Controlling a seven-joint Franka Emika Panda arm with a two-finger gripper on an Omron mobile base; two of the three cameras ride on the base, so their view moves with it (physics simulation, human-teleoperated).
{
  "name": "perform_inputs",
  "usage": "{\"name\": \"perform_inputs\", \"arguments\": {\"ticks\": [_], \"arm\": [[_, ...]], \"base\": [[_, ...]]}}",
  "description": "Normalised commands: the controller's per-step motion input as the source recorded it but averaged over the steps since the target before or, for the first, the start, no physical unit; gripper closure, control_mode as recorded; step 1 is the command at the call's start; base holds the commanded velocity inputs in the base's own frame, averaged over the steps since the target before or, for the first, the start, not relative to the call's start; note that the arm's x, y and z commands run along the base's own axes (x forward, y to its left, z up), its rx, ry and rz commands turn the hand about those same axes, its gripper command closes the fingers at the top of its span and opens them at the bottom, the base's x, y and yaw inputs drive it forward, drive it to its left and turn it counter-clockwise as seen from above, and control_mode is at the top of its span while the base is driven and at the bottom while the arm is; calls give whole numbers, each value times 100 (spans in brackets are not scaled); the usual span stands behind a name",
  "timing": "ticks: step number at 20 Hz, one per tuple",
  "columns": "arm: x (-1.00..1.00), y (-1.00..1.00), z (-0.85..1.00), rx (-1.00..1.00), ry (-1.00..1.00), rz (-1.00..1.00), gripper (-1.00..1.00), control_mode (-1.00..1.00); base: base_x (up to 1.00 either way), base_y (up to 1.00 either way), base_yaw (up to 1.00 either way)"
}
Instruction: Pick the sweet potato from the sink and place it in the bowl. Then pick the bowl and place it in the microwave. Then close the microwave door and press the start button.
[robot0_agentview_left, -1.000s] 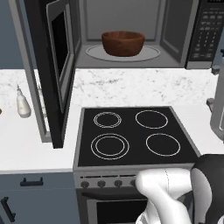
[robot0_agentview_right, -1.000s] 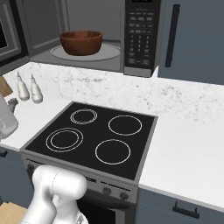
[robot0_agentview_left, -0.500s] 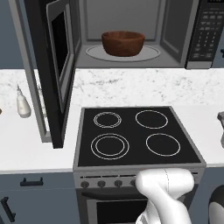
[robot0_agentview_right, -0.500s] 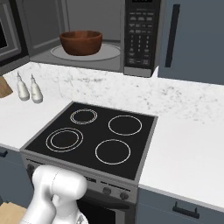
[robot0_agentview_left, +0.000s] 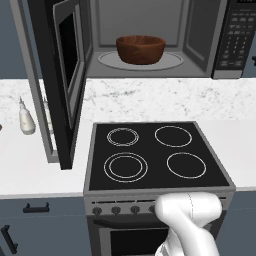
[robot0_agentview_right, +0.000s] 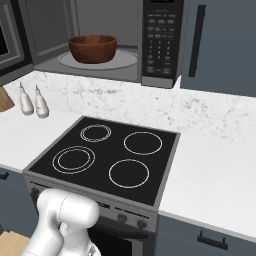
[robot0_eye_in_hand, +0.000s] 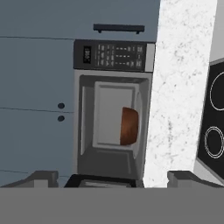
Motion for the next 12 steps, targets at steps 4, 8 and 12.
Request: {"name": "perform_inputs", "arguments": {"ticks": [4, 8, 12], "arm": [[-14, 36, -1, 1, -3, 0, -100, -100], [0, 37, -4, 1, 0, 0, -100, -100], [-21, 47, -1, 1, -2, 0, -100, -100]], "base": [[0, 0, 0], [0, 0, 0], [0, 0, 0]]}}
